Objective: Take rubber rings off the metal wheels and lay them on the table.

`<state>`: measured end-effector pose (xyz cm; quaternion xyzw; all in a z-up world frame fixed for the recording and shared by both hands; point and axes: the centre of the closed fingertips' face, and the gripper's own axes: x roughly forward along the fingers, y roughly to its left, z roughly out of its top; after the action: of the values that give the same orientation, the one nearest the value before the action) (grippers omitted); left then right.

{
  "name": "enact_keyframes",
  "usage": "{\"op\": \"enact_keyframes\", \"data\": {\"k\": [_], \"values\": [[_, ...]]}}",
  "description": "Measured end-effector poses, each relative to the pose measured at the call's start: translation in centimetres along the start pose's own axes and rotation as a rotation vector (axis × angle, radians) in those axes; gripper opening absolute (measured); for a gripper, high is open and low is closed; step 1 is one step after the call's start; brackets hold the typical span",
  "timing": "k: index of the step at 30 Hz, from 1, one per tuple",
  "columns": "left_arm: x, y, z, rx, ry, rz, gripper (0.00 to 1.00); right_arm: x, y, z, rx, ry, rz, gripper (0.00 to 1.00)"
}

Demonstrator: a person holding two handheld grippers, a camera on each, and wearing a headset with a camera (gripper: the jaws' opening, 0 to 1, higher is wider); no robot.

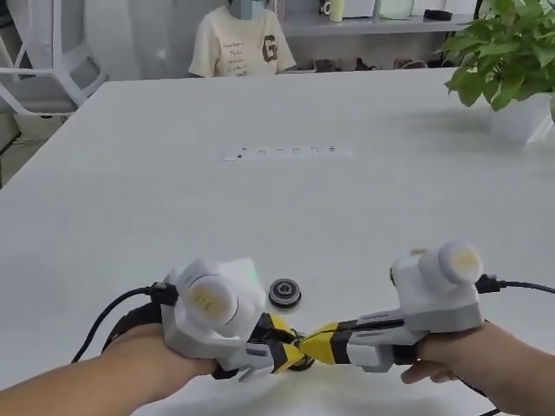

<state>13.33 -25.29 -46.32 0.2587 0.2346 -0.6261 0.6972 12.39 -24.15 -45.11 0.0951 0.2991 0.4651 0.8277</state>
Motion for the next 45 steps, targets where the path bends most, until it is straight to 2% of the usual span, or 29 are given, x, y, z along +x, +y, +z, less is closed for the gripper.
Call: {"op": "enact_keyframes", "data": {"k": [5,12,24,30,34,39,45], "values": [[0.0,0.1,0.0,-0.006,-0.005,0.001,0.07,-0.3,-0.6,0.0,-0.027,-0.012,-0.022,0.0],[0.1,0.2,0.2,-0.023,-0.032,0.0,0.07,-0.6,-1.0,-0.2,-0.015,-0.007,-0.04,0.0],[-0.2,0.0,0.4,0.006,-0.017,-0.032,0.12,-0.8,-1.2,0.2,-0.01,-0.018,-0.043,0.0],[-1.1,-0.1,0.9,-0.011,-0.026,-0.044,0.17,-0.9,-1.1,0.4,-0.003,-0.024,-0.035,0.0],[-1.9,0.0,1.6,-0.033,-0.057,-0.048,0.26,-1.0,-0.9,0.6,-0.004,-0.024,-0.026,0.0],[-3.1,0.2,2.0,-0.063,-0.082,-0.043,0.31,-1.3,-0.7,1.7,-0.007,-0.044,-0.02,0.0],[-4.7,0.5,2.1,-0.062,-0.098,-0.028,0.39,-1.5,-0.4,2.5,-0.024,-0.044,-0.007,0.0]]}}
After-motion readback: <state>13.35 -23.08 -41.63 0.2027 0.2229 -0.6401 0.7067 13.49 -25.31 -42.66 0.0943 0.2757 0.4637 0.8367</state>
